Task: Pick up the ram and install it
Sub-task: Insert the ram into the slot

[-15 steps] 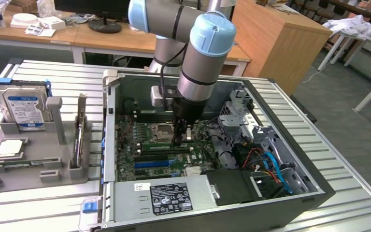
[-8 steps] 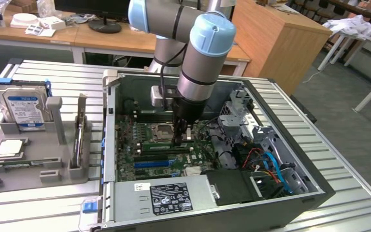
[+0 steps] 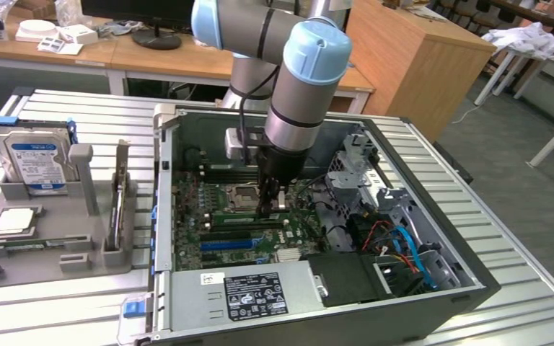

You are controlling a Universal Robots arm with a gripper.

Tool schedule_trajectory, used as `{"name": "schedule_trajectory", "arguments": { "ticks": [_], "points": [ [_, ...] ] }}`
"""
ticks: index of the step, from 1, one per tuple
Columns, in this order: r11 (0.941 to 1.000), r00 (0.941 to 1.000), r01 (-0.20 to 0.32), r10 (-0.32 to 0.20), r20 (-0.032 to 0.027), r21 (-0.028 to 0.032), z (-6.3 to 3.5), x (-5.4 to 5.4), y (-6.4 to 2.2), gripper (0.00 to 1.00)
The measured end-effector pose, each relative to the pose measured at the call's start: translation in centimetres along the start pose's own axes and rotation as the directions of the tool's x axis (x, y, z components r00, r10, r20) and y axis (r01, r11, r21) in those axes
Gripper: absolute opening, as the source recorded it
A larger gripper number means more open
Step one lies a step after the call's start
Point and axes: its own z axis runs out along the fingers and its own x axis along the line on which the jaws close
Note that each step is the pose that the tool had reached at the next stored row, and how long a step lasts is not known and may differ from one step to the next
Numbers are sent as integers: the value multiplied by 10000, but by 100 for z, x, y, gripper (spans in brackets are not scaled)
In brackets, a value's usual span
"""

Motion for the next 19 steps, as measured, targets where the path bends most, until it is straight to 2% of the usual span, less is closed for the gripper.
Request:
{"name": "schedule_trajectory", "arguments": {
  "ticks": [19],
  "points": [
    [10000, 10000, 18, -18, 0, -1, 9, 0, -6, 12]
  ]
}}
